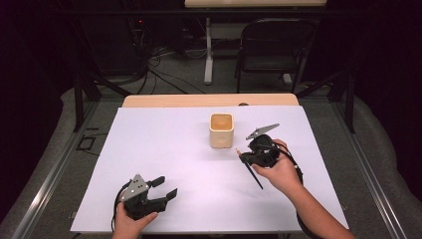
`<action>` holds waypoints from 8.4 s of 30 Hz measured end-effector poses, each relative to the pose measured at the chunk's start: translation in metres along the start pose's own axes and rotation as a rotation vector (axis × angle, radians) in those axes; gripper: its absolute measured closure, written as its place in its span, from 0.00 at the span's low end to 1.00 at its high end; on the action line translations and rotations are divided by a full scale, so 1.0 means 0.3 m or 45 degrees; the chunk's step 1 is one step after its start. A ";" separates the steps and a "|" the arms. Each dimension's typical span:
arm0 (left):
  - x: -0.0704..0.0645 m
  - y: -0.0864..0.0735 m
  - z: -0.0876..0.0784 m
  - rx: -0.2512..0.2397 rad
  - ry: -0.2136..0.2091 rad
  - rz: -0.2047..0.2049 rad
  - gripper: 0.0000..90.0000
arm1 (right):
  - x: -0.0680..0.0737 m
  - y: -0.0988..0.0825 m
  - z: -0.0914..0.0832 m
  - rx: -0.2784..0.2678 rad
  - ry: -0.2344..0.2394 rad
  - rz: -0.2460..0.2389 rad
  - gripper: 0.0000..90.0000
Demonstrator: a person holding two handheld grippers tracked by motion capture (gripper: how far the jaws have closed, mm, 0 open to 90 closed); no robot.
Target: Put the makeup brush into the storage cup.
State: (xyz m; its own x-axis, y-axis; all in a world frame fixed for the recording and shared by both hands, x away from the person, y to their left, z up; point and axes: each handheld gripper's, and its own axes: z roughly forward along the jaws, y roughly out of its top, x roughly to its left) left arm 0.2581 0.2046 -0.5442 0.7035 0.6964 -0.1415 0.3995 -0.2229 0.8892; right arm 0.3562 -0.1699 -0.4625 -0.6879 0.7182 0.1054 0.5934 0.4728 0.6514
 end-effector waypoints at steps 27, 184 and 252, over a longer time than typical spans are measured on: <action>-0.007 -0.006 0.017 0.000 -0.010 -0.030 0.39 | 0.089 -0.038 0.008 -0.390 0.187 0.080 0.93; -0.210 0.153 0.217 -0.074 -0.418 -0.191 0.93 | 0.265 -0.080 0.003 -0.820 0.398 0.057 0.93; -0.245 0.153 0.187 -0.018 -0.262 0.020 0.93 | 0.273 -0.080 -0.004 -0.788 0.430 0.029 0.89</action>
State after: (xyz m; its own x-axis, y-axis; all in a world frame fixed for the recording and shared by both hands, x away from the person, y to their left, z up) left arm 0.2577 0.1051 -0.5175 0.8152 0.5388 -0.2123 0.3803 -0.2215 0.8980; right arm 0.2851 -0.1232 -0.4685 -0.8296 0.4793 0.2864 0.3315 0.0101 0.9434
